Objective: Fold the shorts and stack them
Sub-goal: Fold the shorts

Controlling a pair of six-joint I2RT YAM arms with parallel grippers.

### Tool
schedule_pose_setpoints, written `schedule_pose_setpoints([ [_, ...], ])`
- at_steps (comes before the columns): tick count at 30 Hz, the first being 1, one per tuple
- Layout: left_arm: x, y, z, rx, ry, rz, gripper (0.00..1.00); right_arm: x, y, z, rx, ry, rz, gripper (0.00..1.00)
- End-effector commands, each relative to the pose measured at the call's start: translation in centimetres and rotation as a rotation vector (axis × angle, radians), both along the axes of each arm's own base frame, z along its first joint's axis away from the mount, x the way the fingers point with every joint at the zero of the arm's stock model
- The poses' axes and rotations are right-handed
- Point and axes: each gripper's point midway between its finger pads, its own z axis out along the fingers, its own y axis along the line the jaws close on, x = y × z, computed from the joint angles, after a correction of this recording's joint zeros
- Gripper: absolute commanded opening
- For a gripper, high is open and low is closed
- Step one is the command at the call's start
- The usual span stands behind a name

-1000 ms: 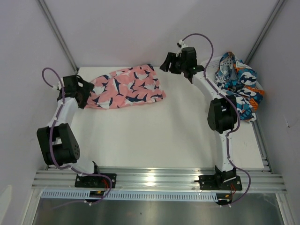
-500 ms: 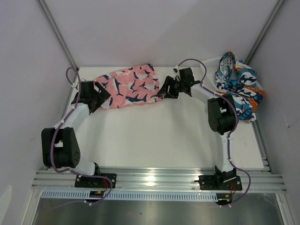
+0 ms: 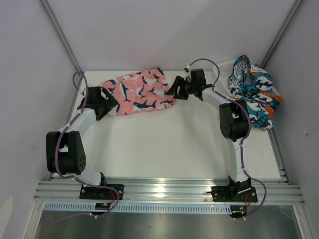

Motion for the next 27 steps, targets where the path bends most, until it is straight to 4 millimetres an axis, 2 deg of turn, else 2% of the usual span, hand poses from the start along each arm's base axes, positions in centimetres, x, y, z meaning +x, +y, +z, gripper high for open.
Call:
schedule_pose_setpoints([
  [1, 1.8, -0.1, 2.3, 0.012, -0.076, -0.021, 0.99, 2.1, 0.3, 0.0, 0.003, -0.055, -0.013, 0.69],
  [10, 1.9, 0.1, 3.1, 0.019, -0.089, -0.012, 0.99, 2.7, 1.2, -1.4, 0.017, -0.042, -0.003, 0.66],
  [12, 1.9, 0.1, 3.1, 0.02, -0.088, -0.013, 0.99, 2.7, 1.4, -1.4, 0.027, -0.041, 0.003, 0.54],
  [13, 1.9, 0.0, 3.2, 0.019, -0.091, -0.015, 0.99, 2.6, 1.5, -1.3, 0.033, -0.041, 0.011, 0.43],
  [15, 1.8, 0.0, 3.1, 0.023, -0.087, -0.015, 0.99, 2.7, 1.3, -1.4, 0.021, -0.039, 0.01, 0.29],
  [16, 1.8, 0.2, 3.1, 0.027, -0.085, -0.011, 0.99, 3.5, 0.7, -1.2, -0.013, -0.055, -0.024, 0.23],
  [17, 1.7, 0.2, 3.1, 0.029, -0.083, -0.011, 0.99, 3.7, 0.3, -1.2, -0.048, -0.061, -0.036, 0.12],
  [19, 1.7, 0.2, 3.1, 0.03, -0.081, -0.01, 0.99, 4.1, -0.3, -0.6, -0.103, -0.089, -0.037, 0.03],
  [20, 1.7, 0.3, 3.1, 0.033, -0.083, -0.01, 0.99, 4.1, -0.7, -0.6, -0.127, -0.087, -0.05, 0.0],
  [23, 1.6, 0.3, 3.1, 0.033, -0.08, -0.007, 0.99, 4.5, -1.4, 1.0, -0.169, -0.141, -0.057, 0.0],
  [24, 1.7, 0.3, 3.2, 0.034, -0.083, -0.007, 0.99, 4.5, -1.6, 2.0, -0.179, -0.164, -0.062, 0.0],
  [27, 1.7, 0.4, 3.2, 0.036, -0.083, -0.004, 0.99, 4.5, -2.3, 2.8, -0.271, -0.224, -0.084, 0.0],
])
